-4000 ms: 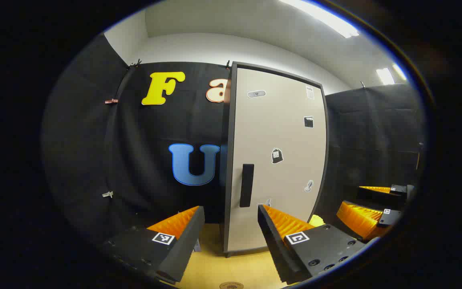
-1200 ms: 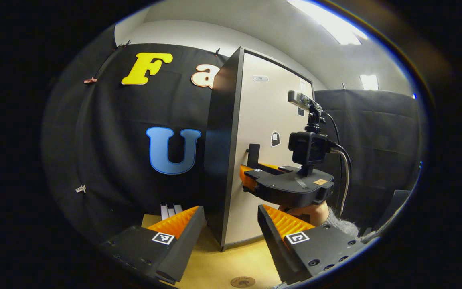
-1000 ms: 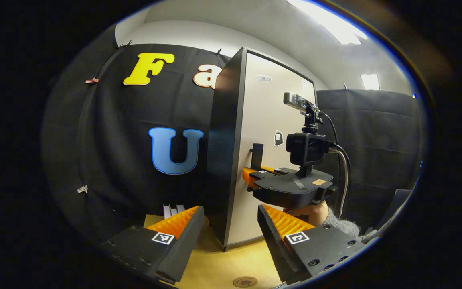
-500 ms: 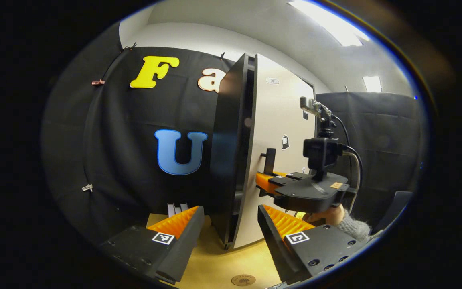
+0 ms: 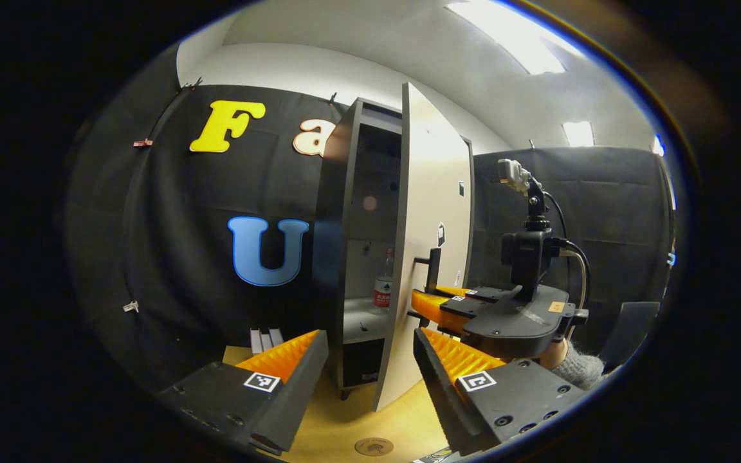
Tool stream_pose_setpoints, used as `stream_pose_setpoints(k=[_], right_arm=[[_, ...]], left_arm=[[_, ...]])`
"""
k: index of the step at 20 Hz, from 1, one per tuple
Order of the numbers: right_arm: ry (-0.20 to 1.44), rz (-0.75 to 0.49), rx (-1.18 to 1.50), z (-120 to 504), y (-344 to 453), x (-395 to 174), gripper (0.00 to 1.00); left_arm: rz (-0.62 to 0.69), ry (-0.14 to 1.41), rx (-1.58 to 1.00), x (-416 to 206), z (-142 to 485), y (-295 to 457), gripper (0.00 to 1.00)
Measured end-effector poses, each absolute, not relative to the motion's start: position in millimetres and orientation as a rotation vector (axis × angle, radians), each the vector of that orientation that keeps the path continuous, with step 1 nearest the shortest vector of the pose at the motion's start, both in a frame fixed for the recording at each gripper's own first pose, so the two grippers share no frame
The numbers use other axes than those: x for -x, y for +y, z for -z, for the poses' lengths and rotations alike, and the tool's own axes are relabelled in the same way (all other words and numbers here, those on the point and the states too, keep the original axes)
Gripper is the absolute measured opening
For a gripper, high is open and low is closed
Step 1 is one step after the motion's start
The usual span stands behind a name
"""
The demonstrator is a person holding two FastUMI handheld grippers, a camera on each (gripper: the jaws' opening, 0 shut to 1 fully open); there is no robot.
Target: Open the cabinet door with the right hand, grasp the bottle in the cabinet with the left hand and place it on the coaster, then close the cabinet door with the right hand.
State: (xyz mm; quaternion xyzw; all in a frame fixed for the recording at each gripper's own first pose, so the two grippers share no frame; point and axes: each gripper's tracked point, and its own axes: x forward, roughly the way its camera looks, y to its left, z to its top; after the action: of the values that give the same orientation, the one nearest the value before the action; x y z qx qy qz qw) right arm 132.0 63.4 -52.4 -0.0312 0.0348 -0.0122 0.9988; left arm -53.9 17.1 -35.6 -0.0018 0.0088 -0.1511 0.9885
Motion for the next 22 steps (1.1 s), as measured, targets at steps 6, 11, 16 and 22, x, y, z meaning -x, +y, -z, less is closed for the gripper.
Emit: stream_pose_setpoints(k=[6, 11, 16, 22], right_arm=[[0.076, 0.051, 0.055, 48.7, 36.6, -91.8, 0.12], [0.056, 0.108, 0.055, 46.5, 11.4, -67.4, 0.12], [0.058, 0.146, 0.079, 44.6, -16.8, -43.5, 0.11], [0.053, 0.125, 0.064, 39.8, -61.5, -22.6, 0.11]], left_arm=[[0.380, 0.031, -0.007, 59.1, 41.6, -8.5, 0.85], [0.481, 0.048, -0.012, 50.4, 48.8, -38.8, 0.85], [0.515, 0.051, -0.015, 25.6, 52.0, -66.0, 0.85], [0.461, 0.050, -0.035, -28.3, 54.9, -111.0, 0.85]])
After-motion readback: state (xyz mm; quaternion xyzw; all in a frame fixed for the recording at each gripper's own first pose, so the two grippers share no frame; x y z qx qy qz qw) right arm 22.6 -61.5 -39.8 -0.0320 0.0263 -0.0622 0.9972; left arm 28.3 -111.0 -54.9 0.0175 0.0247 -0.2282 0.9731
